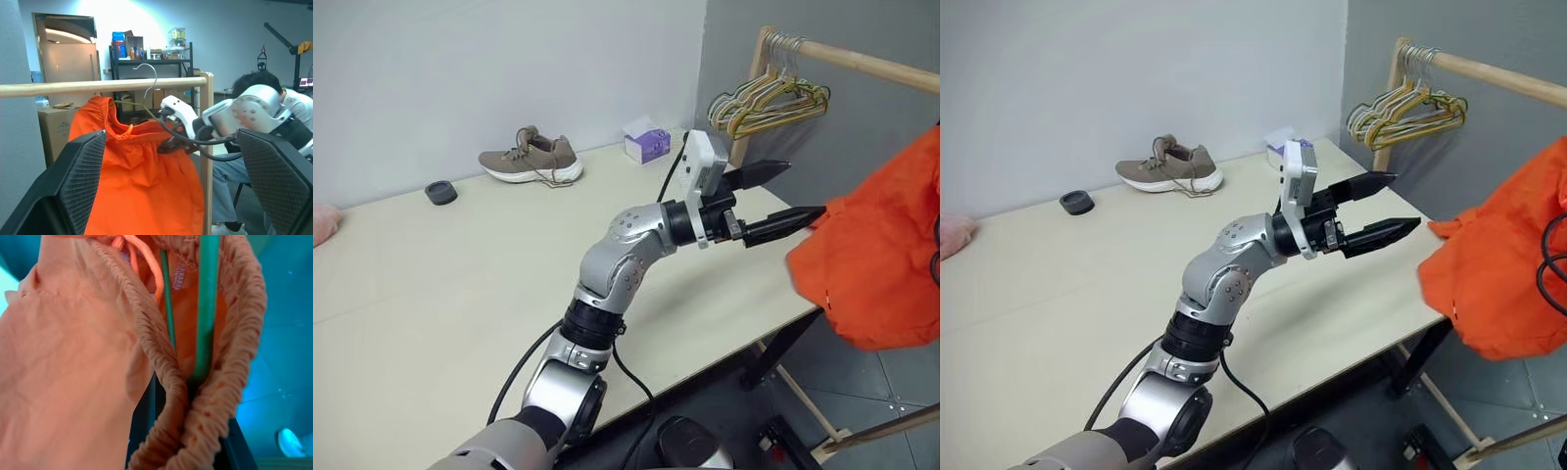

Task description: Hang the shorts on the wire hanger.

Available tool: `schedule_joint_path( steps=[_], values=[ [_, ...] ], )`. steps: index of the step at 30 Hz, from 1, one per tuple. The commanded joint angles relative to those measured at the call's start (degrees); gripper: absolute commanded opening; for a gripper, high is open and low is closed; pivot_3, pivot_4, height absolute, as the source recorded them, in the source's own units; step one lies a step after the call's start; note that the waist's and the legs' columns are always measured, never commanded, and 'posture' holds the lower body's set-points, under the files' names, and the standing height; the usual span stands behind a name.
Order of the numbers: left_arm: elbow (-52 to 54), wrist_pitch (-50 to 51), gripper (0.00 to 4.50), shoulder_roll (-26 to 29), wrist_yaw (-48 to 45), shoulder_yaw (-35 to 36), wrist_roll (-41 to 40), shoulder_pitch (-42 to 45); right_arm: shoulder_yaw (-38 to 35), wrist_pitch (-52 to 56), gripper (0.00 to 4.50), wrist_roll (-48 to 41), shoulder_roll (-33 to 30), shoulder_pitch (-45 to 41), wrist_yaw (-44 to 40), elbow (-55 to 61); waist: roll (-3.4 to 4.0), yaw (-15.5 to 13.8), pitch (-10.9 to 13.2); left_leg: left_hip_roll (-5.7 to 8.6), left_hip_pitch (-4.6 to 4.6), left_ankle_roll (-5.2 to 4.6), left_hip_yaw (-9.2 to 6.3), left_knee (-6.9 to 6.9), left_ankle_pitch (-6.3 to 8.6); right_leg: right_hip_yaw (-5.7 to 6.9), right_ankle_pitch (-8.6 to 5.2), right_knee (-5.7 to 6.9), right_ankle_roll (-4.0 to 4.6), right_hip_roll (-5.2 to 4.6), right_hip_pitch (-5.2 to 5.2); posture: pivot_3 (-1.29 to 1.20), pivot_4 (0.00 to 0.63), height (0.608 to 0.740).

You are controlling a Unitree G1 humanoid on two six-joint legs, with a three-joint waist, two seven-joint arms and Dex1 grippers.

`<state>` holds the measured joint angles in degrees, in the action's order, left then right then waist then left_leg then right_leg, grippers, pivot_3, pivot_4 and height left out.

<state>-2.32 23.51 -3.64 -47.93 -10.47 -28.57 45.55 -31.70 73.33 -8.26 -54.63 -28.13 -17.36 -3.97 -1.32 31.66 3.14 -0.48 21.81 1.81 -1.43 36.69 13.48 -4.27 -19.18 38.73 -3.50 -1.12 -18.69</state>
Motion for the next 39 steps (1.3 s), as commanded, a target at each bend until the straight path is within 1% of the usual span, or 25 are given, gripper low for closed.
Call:
schedule_joint_path(
  steps=[1,4,6,7,8,9,14,19,30,34,37,39],
  values=[
    [2.92,-0.09,4.48,-0.87,0.59,0.03,-1.14,0.46,4.1,-9.33,0.0,2.07,-4.79,-7.06,0.1,-12.17,0.09,0.06,0.1,0.01,-0.01,-0.01,0.02,-0.01,0.03,-0.01,0.0,-0.07,0.0,0.0,0.08,-0.52,0.026,0.74],
    [3.41,-0.17,4.48,-1.15,0.82,-0.56,-0.93,0.1,9.26,-16.03,0.0,3.69,-7.17,-13.92,-0.87,-25.34,0.43,0.1,0.36,0.01,-0.32,-0.17,0.03,-0.03,0.2,0.02,0.0,-0.57,0.01,-0.04,0.66,-0.51,0.029,0.74],
    [3.78,-0.14,4.48,-1.17,0.83,-0.8,-0.82,-0.08,11.92,-20.02,0.0,4.92,-7.93,-19.34,-0.57,-34.24,0.45,0.14,0.42,0.04,-0.48,-0.2,0.06,-0.12,0.22,0.01,0.03,-0.8,-0.03,-0.07,0.93,-0.5,0.03,0.74],
    [3.9,-0.12,4.48,-1.17,0.85,-0.86,-0.8,-0.13,12.98,-21.47,0.0,5.34,-8.2,-21.26,-0.59,-37.31,0.47,0.18,0.49,0.04,-0.59,-0.2,0.11,-0.14,0.24,-0.03,0.03,-0.87,-0.03,-0.07,1.04,-0.5,0.03,0.74],
    [4.03,-0.06,4.48,-1.17,0.93,-0.92,-0.8,-0.15,14.1,-22.89,0.0,5.8,-8.44,-23.27,-0.84,-40.39,0.46,0.11,0.53,0.05,-0.91,-0.19,0.13,-0.21,0.25,-0.04,0.03,-0.98,-0.03,-0.09,1.26,-0.49,0.029,0.74],
    [4.11,-0.06,4.48,-1.18,1.02,-0.94,-0.81,-0.17,15.29,-24.11,0.0,6.35,-8.58,-25.22,-1.26,-43.35,0.46,0.08,0.53,0.07,-0.95,-0.19,0.11,-0.3,0.27,-0.02,0.02,-1.08,-0.03,-0.12,1.42,-0.49,0.029,0.74],
    [5.01,0.12,4.48,-1.05,1.25,-1.32,-0.93,-0.65,18.61,-26.68,0.0,7.66,-8.41,-33.18,-2.52,-55.74,0.51,-0.07,0.54,0.07,-0.99,-0.17,0.14,-0.43,0.27,-0.03,0.03,-1.16,-0.03,-0.12,1.44,-0.47,0.029,0.74],
    [6.14,0.48,4.48,-0.8,1.1,-1.88,-1.17,-1.44,19.11,-25.62,0.0,6.94,-7.73,-35.22,-2.9,-59.74,0.52,-0.41,0.54,0.07,-0.98,-0.17,0.15,-0.55,0.27,-0.02,0.03,-1.3,-0.04,-0.13,1.45,-0.47,0.028,0.74],
    [7.02,2.03,4.48,-0.92,0.06,-1.16,-3.57,-1.57,17.11,-23.38,0.0,4.33,-7.38,-35.59,-2.89,-59.55,0.54,-1.44,0.52,0.06,-0.95,-0.13,0.14,-0.59,0.31,0.0,0.06,-1.63,-0.09,-0.13,1.56,-0.46,0.017,0.74],
    [7.2,2.27,4.5,-0.72,0.08,-1.21,-3.79,-1.38,15.28,-22.88,1.11,2.62,-7.21,-35.16,-2.17,-57.68,0.55,-1.67,0.52,0.06,-0.95,-0.12,0.13,-0.6,0.31,0.02,0.06,-1.64,-0.09,-0.13,1.56,-0.45,0.016,0.74],
    [7.33,2.39,4.5,-0.5,0.12,-1.22,-3.76,-1.36,14.24,-19.88,2.2,1.04,-6.9,-32.56,-3.41,-53.11,0.55,-1.82,0.52,0.06,-0.94,-0.12,0.13,-0.6,0.32,0.01,0.06,-1.65,-0.09,-0.13,1.56,-0.44,0.013,0.74],
    [7.42,2.39,4.5,-0.34,0.07,-1.31,-3.7,-1.51,12.93,-18.25,2.9,0.17,-6.6,-30.77,-2.73,-49.65,0.55,-2.05,0.52,0.06,-0.93,-0.12,0.11,-0.6,0.32,0.03,0.06,-1.66,-0.09,-0.12,1.56,-0.44,0.011,0.74]
  ],
)
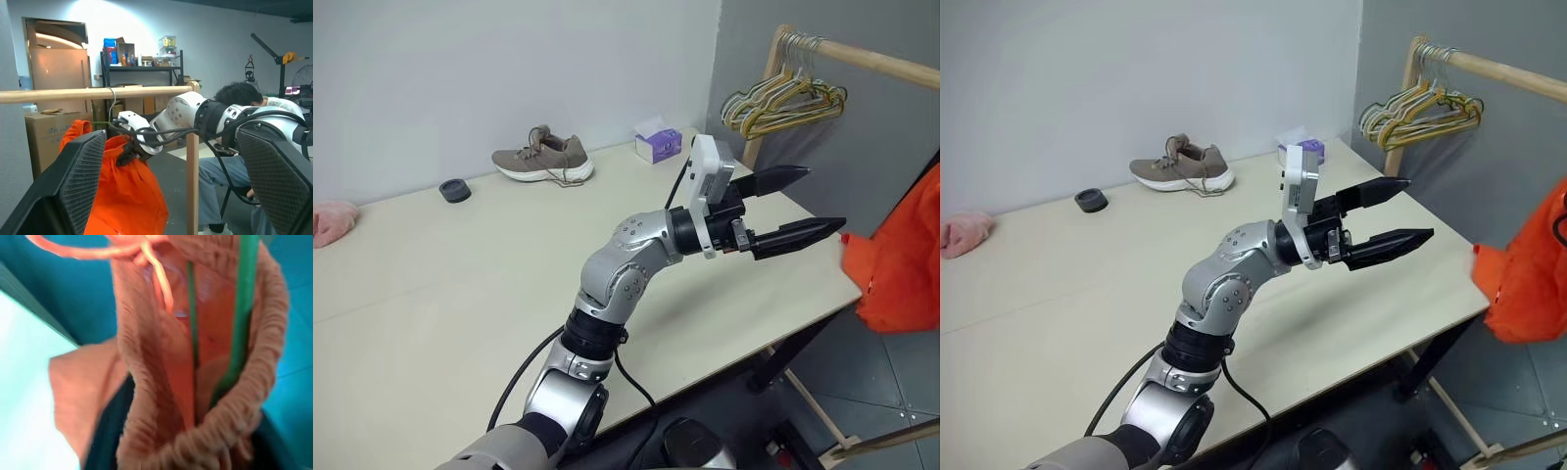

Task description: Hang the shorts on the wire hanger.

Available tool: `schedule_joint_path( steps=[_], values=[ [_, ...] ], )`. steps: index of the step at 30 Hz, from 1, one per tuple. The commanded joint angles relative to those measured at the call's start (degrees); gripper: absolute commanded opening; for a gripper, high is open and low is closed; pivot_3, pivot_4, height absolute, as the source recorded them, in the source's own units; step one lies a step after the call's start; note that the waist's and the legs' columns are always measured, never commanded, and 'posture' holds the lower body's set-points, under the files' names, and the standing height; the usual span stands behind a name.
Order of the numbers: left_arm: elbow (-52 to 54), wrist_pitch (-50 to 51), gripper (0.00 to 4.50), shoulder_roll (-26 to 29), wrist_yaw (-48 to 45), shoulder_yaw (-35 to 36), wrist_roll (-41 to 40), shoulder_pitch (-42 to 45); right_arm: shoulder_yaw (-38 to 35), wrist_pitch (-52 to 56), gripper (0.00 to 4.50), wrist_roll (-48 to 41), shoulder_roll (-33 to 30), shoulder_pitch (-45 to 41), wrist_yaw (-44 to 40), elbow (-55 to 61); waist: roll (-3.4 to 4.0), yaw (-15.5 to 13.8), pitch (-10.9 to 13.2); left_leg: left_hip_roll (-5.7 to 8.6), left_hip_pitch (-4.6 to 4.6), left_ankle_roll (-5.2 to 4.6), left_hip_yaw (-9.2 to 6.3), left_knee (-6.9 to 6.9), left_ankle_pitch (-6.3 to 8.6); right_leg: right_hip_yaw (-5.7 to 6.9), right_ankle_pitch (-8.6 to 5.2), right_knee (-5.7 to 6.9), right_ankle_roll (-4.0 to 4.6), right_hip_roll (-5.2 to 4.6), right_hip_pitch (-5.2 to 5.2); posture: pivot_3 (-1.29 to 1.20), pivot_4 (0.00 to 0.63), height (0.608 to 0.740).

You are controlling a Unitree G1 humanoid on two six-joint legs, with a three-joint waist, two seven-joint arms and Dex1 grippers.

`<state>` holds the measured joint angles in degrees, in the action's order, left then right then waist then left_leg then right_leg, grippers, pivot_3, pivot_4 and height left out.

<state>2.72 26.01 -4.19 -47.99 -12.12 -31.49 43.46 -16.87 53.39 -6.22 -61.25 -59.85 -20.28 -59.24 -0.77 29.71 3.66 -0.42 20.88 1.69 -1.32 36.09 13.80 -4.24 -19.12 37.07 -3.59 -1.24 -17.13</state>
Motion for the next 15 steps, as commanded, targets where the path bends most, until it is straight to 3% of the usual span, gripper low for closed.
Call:
schedule_joint_path(
  steps=[1,5,10,15],
  values=[
    [2.42,-0.1,4.5,0.24,0.15,0.3,-0.77,0.53,-2.86,2.32,3.25,-2.31,0.21,1.58,1.08,7.17,0.01,-0.18,-0.01,0.0,0.0,0.0,0.0,0.0,0.0,0.01,0.0,0.0,0.0,0.0,0.0,-0.44,0.011,0.74],
    [2.49,-0.2,4.5,0.34,0.17,0.03,-0.7,0.39,-7.75,3.94,4.47,-3.68,1.33,3.21,6.81,12.95,0.08,-0.55,-0.05,0.0,0.0,0.0,0.02,0.0,0.0,-0.02,0.0,0.0,0.0,-0.01,0.0,-0.44,0.004,0.74],
    [2.15,-0.52,4.5,0.53,-0.02,0.01,-0.44,0.48,-17.31,8.77,4.47,-4.63,7.85,5.97,17.81,30.06,0.17,-1.21,-0.11,-0.02,0.0,0.0,0.02,0.0,0.0,-0.05,0.0,0.04,0.0,0.0,-0.03,-0.44,0.0,0.74],
    [1.9,-0.78,4.5,0.66,-0.17,-0.08,-0.16,0.52,-19.32,9.03,4.47,-3.03,13.76,9.31,24.01,45.02,0.32,-2.3,-0.2,-0.02,0.02,0.0,-0.02,0.01,0.0,-0.03,0.02,0.05,-0.03,0.01,-0.07,-0.44,0.0,0.74]
  ],
)
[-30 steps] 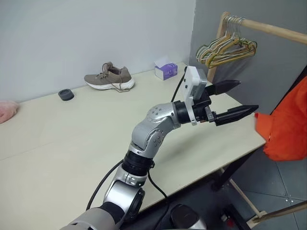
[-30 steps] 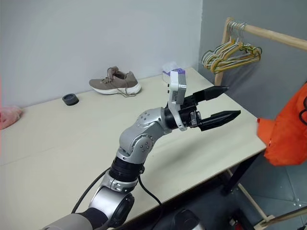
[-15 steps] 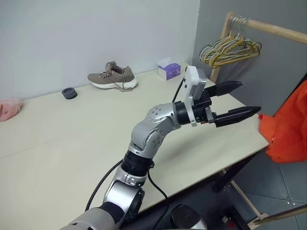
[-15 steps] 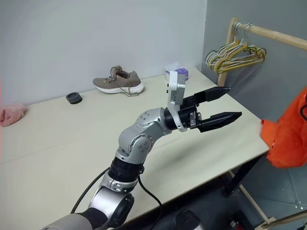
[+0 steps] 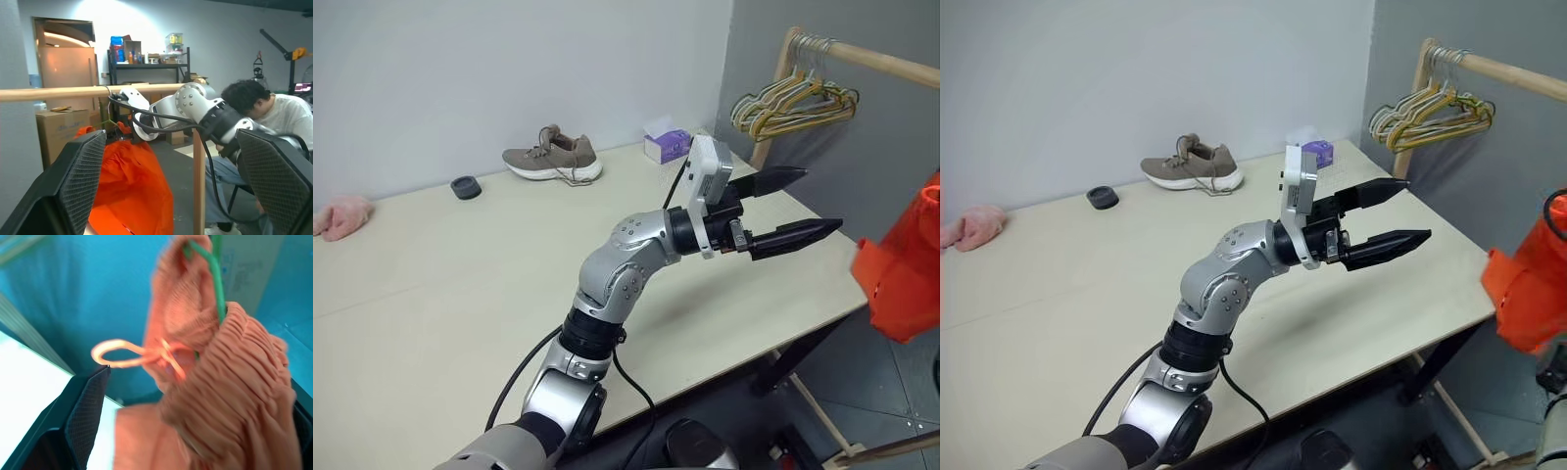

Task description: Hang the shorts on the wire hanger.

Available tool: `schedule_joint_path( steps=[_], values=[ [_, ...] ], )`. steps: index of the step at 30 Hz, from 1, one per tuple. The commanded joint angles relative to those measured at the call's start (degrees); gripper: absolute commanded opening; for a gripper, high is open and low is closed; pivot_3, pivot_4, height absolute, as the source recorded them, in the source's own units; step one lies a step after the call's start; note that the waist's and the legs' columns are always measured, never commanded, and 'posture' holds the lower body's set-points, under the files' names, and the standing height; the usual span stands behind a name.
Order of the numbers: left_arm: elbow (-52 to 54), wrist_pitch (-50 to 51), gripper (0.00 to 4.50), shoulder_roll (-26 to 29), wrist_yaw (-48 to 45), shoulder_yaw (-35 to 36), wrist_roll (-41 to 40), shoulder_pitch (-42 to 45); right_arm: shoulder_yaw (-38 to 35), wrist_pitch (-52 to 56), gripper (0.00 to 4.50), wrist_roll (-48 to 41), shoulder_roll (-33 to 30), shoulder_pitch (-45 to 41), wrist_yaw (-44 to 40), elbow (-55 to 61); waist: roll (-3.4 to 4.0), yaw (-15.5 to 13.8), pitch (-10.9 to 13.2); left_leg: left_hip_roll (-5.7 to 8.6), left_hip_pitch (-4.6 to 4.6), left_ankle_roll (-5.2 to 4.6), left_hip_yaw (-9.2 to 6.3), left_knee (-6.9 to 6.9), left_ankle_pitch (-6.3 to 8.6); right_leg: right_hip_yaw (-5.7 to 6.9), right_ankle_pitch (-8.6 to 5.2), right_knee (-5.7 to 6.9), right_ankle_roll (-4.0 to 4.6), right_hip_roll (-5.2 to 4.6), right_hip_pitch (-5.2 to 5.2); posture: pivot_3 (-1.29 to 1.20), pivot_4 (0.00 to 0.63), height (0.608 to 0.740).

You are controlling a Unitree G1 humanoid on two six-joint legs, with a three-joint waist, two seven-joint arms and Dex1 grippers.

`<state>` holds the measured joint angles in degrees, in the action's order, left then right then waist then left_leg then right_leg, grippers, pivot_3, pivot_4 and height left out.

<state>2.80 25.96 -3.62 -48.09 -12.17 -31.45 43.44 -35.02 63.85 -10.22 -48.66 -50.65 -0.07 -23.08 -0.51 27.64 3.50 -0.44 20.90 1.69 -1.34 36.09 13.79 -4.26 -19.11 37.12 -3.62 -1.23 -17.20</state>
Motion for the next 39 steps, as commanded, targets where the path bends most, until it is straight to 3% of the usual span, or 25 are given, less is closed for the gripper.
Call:
schedule_joint_path(
  steps=[1,6,13,19,24,29,33,36,39],
  values=[
    [1.78,-0.76,4.5,0.17,-0.09,-0.07,-0.1,0.53,-0.49,-4.1,4.47,2.54,1.83,0.88,5.88,11.48,0.17,-0.44,-0.1,0.0,0.0,0.0,0.01,0.0,0.0,-0.02,0.0,0.0,0.0,0.0,-0.03,-0.44,0.0,0.74],
    [1.44,-1.2,4.5,0.68,0.3,-0.21,0.85,0.47,2.79,-17.52,4.47,6.77,2.7,3.93,8.89,17.08,0.4,-1.18,-0.25,0.0,0.02,-0.01,-0.03,-0.01,0.0,-0.01,0.0,-0.03,-0.02,0.0,-0.13,-0.43,0.0,0.74],
    [1.21,-1.81,4.5,1.51,1.3,0.18,2.26,0.16,10.56,-37.83,4.47,10.29,2.84,6.59,5.33,20.07,0.41,-0.86,-0.26,-0.01,-0.02,-0.02,-0.02,-0.01,0.01,-0.01,0.0,-0.03,-0.02,0.02,-0.11,-0.41,0.0,0.74],
    [1.36,-2.88,4.5,3.38,4.84,0.86,5.86,-1.05,20.17,-52.58,4.47,10.55,5.93,12.81,-4.13,26.91,0.36,-0.86,-0.23,-0.01,-0.03,-0.02,-0.02,0.0,0.01,-0.01,0.01,0.02,-0.03,0.02,-0.08,-0.37,0.0,0.74],
    [2.47,-3.63,4.5,7.04,12.46,3.62,11.0,-3.5,26.14,-52.73,4.47,2.36,12.22,17.52,-16.41,32.53,0.33,-1.65,-0.22,-0.04,-0.02,-0.02,-0.11,0.03,0.0,0.06,0.04,0.07,-0.09,0.05,-0.07,-0.33,0.0,0.74],
    [5.81,-2.65,4.5,12.49,27.83,9.53,20.61,-10.5,32.92,-52.01,4.47,-0.21,19.13,22.62,-22.73,33.06,0.25,-4.19,-0.27,-0.09,0.0,-0.01,-0.22,0.04,0.0,0.1,0.1,0.14,-0.15,0.08,-0.13,-0.3,0.0,0.74],
    [11.45,-0.23,4.5,13.96,43.24,17.64,29.74,-24.29,35.82,-54.7,4.47,2.13,27.18,26.39,-18.47,26.78,0.04,-7.18,-0.57,-0.07,0.09,-0.02,-0.32,0.04,0.01,0.1,0.21,0.16,-0.19,0.0,-0.24,-0.21,0.0,0.74],
    [15.92,1.84,4.5,14.24,47.86,20.06,33.14,-31.07,37.98,-57.35,4.47,2.72,31.86,29.3,-19.04,23.77,-0.23,-10.29,-0.72,-0.16,0.17,0.11,-0.51,0.0,0.09,0.09,0.32,0.27,0.0,0.04,-0.4,-0.15,0.0,0.74],
    [18.34,4.79,4.5,14.28,50.85,21.19,35.42,-33.64,39.86,-58.62,4.47,2.31,33.82,31.34,-21.85,22.4,-0.24,-14.46,-0.71,-0.08,1.39,0.13,-0.65,0.43,0.07,0.19,0.31,0.93,-0.01,0.02,-1.64,-0.14,0.0,0.74]
  ],
)
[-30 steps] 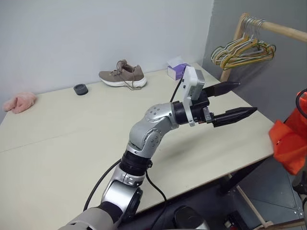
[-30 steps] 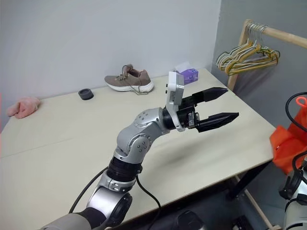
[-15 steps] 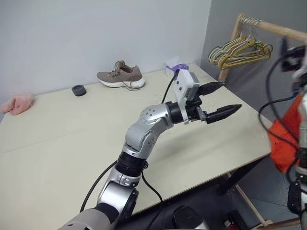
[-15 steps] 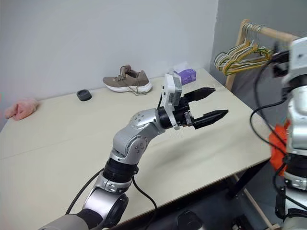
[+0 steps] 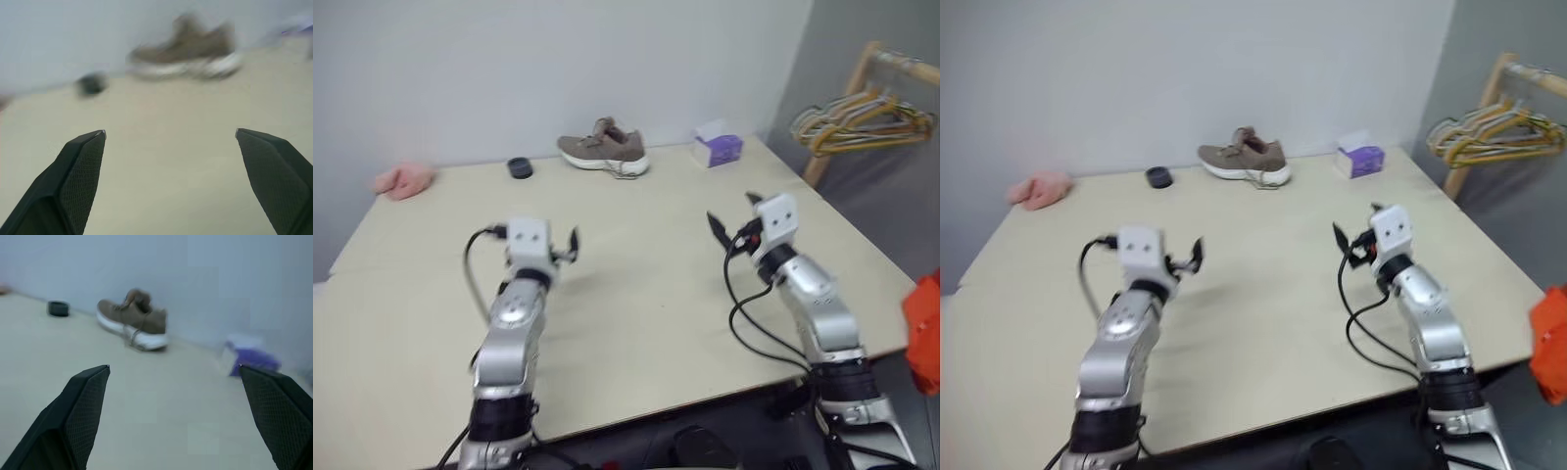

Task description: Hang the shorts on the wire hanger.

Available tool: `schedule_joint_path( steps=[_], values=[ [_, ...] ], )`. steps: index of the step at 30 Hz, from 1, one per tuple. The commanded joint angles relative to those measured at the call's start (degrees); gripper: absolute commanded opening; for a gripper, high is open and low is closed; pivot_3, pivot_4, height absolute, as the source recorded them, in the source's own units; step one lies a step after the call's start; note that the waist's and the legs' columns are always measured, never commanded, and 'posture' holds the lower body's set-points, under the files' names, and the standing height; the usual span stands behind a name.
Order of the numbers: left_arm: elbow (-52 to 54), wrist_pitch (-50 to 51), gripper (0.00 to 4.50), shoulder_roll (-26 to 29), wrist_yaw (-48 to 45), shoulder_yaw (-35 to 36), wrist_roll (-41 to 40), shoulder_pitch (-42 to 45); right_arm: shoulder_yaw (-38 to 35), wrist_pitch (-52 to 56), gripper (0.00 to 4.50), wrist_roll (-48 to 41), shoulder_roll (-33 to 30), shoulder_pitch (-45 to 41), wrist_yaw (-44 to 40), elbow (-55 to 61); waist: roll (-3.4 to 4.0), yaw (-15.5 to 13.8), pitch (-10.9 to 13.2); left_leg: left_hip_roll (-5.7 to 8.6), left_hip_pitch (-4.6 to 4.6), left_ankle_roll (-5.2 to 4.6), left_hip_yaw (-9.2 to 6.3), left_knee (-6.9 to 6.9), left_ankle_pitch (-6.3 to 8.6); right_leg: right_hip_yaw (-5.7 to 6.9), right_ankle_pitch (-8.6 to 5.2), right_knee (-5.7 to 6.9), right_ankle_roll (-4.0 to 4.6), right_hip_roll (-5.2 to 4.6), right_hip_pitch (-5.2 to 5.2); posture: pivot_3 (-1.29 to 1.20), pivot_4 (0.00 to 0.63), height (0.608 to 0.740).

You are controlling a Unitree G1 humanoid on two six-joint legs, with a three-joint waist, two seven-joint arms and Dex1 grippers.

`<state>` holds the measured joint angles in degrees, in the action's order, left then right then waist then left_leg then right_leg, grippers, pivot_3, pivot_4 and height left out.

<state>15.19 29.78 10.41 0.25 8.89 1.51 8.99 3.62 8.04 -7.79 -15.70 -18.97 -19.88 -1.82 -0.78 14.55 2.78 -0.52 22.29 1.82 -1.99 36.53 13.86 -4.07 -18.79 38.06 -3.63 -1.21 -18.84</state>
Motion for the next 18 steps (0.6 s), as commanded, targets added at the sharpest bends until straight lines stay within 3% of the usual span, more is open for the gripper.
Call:
schedule_joint_path(
  steps=[1,3,7,18],
  values=[
    [6.43,1.04,4.5,0.62,3.23,0.38,3.51,0.04,1.14,-2.67,4.47,-0.8,1.51,-0.32,-2.77,0.24,-0.01,-3.07,0.02,0.02,0.47,0.0,-0.17,0.35,0.0,0.12,0.01,0.2,0.01,0.0,-0.34,-0.11,0.0,0.74],
    [6.5,1.01,4.5,1.71,4.3,1.2,5.23,-0.41,1.09,-2.44,4.47,-1.65,2.53,-1.23,-4.0,-1.97,-0.08,-5.55,-0.02,0.16,0.65,-0.01,-0.2,0.55,-0.01,0.12,0.01,0.51,0.01,-0.09,-0.55,-0.08,0.0,0.74],
    [5.61,0.36,4.5,3.15,4.97,3.6,5.53,0.16,1.39,-2.2,4.47,-1.88,3.93,-3.59,-6.06,-5.47,-0.11,-8.15,-0.03,0.26,0.19,-0.04,-0.2,0.55,-0.18,0.13,0.09,0.84,0.16,-0.08,-0.39,-0.04,0.0,0.74],
    [5.91,-2.07,4.5,4.11,-4.34,2.91,-1.41,0.08,1.13,-3.14,4.47,-0.42,4.8,-4.98,-6.88,-7.11,-0.13,-10.0,-0.05,0.07,0.13,0.1,-0.09,0.47,-0.42,0.19,0.24,0.91,0.43,0.16,-0.44,-0.03,0.0,0.74]
  ],
)
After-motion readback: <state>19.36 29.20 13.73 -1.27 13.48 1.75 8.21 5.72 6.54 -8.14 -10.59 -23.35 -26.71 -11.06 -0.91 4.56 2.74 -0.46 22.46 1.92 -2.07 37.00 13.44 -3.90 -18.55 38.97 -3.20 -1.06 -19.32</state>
